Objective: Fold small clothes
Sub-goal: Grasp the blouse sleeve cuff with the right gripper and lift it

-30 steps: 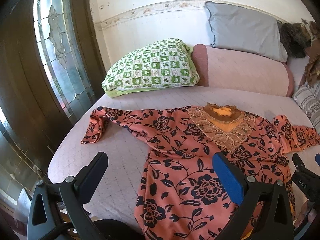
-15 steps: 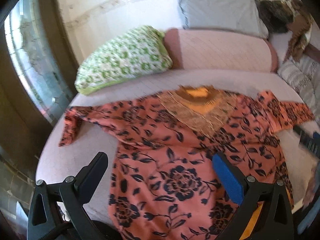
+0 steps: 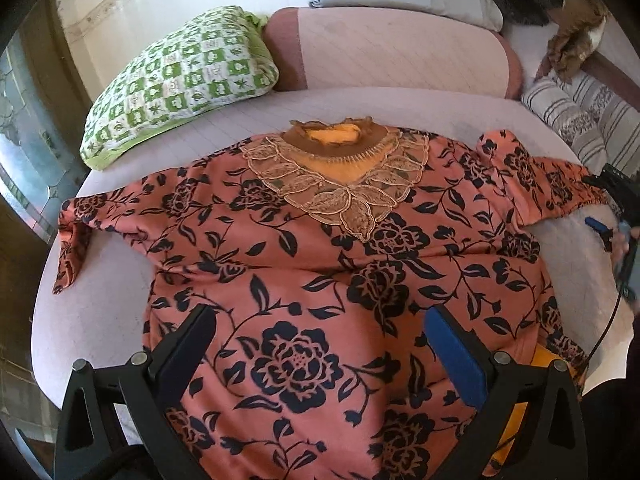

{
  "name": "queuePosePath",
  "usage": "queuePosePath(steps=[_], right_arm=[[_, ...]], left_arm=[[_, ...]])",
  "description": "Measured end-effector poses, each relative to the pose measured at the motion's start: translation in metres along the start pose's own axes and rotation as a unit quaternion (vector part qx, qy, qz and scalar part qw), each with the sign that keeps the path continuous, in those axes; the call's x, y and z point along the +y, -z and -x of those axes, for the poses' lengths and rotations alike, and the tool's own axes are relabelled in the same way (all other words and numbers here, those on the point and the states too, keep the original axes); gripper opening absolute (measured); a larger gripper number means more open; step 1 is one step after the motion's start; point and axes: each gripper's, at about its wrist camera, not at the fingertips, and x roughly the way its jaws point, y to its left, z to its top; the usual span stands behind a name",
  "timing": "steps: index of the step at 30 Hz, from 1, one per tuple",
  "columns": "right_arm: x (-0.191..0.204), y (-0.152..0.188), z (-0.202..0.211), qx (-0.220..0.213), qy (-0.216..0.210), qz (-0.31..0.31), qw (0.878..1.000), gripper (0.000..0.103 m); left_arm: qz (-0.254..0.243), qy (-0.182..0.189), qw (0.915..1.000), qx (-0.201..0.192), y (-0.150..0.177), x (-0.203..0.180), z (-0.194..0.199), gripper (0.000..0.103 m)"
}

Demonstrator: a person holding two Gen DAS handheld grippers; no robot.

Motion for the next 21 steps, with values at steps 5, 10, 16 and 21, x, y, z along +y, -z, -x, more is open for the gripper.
queuePosePath(steps=[5,10,16,21], right_arm=[[-0.008,-0.026,-0.012,-0.035,-0.018,-0.020,0.999,0.068],[-0.015,-0.044,-0.025,-0.061,-0.022,-0.038,0.997,0.037],[-0.024,-0.054,-0.031,-0.084,-0.027,-0.037,0.995,0.010],[0.026,-0.049,0.003,-0.126,-0.085,0.019,0.988,0.009]], left_arm=[[-0.001,-0.002,0.9998,0.020,0.002,0.000,-0.016,0.103],[0.007,-0.017,0.9995,0.024,0.002,0.013,-0.021,0.103],[0.032,-0.025,0.9989,0.023,0.004,0.034,-0.021,0.103],[0.056,-0.031,0.9978,0.020,0.004,0.051,-0.016,0.103]])
